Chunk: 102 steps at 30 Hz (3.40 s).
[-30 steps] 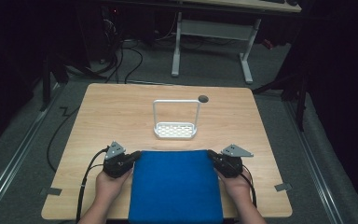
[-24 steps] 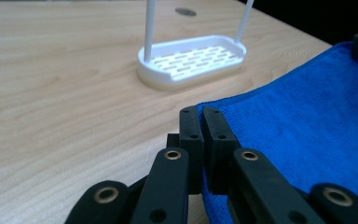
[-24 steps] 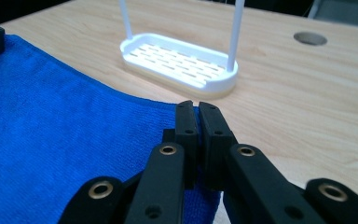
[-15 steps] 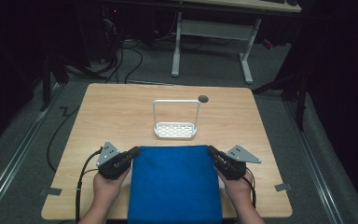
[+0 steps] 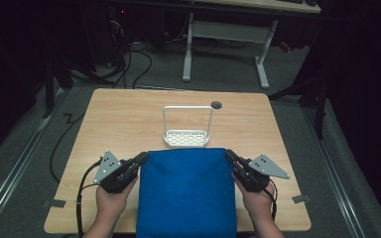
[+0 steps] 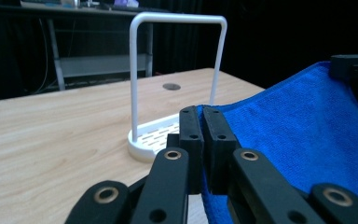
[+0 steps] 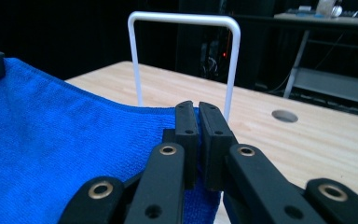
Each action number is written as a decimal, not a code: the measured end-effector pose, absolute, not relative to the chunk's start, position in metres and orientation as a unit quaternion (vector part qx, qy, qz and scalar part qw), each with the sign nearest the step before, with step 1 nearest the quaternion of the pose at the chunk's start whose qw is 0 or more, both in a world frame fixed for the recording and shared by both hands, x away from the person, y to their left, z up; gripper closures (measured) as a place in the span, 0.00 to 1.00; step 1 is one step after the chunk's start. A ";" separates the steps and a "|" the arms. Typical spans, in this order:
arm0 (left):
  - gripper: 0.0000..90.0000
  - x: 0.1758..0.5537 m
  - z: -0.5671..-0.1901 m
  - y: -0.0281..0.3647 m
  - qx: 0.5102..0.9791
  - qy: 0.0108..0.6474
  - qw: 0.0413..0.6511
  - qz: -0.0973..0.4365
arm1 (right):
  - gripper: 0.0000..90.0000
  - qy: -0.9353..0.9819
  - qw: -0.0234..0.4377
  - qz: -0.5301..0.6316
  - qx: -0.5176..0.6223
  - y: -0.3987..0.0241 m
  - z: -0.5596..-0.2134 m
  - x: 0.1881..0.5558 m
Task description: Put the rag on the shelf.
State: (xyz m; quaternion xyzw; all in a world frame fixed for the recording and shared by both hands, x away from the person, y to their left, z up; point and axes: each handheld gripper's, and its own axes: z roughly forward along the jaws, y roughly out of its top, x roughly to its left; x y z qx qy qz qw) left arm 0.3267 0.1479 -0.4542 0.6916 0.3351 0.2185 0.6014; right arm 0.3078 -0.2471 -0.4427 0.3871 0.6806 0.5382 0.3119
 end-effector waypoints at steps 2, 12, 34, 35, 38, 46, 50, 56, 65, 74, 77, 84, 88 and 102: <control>0.97 0.325 -0.451 0.148 0.688 0.333 0.605 0.222 | 0.97 0.680 0.314 0.539 0.386 -0.247 -0.441 0.307; 0.98 0.314 -0.428 0.145 0.673 0.308 0.627 0.245 | 0.98 0.660 0.342 0.566 0.358 -0.244 -0.412 0.293; 0.98 0.344 -0.347 0.146 0.643 0.269 0.650 0.303 | 0.98 0.627 0.371 0.605 0.321 -0.241 -0.340 0.312; 0.98 0.347 -0.344 0.146 0.643 0.268 0.648 0.308 | 0.98 0.627 0.372 0.604 0.322 -0.241 -0.338 0.315; 0.98 0.360 -0.338 0.144 0.644 0.268 0.641 0.320 | 0.98 0.621 0.372 0.606 0.330 -0.245 -0.330 0.328; 0.98 0.401 -0.335 0.143 0.661 0.281 0.617 0.321 | 0.98 0.620 0.366 0.600 0.349 -0.246 -0.325 0.357; 0.98 0.419 -0.332 0.139 0.675 0.280 0.596 0.332 | 0.98 0.611 0.366 0.599 0.364 -0.249 -0.320 0.382; 0.98 0.456 -0.320 0.129 0.688 0.274 0.577 0.344 | 0.98 0.608 0.373 0.590 0.379 -0.251 -0.314 0.417; 0.98 0.497 -0.315 0.125 0.681 0.299 0.564 0.358 | 0.98 0.610 0.377 0.574 0.395 -0.252 -0.310 0.458; 0.98 0.539 -0.332 0.124 0.694 0.337 0.534 0.346 | 0.98 0.634 0.368 0.536 0.418 -0.250 -0.319 0.506; 0.98 0.549 -0.347 0.122 0.705 0.346 0.526 0.326 | 0.98 0.657 0.367 0.505 0.424 -0.248 -0.333 0.520; 0.98 0.559 -0.405 0.122 0.736 0.372 0.503 0.261 | 0.98 0.687 0.334 0.466 0.446 -0.251 -0.383 0.536; 0.98 0.557 -0.426 0.124 0.744 0.387 0.497 0.225 | 0.98 0.693 0.319 0.465 0.449 -0.252 -0.398 0.533; 0.98 0.531 -0.473 0.124 0.752 0.398 0.498 0.170 | 0.98 0.713 0.276 0.452 0.459 -0.248 -0.453 0.509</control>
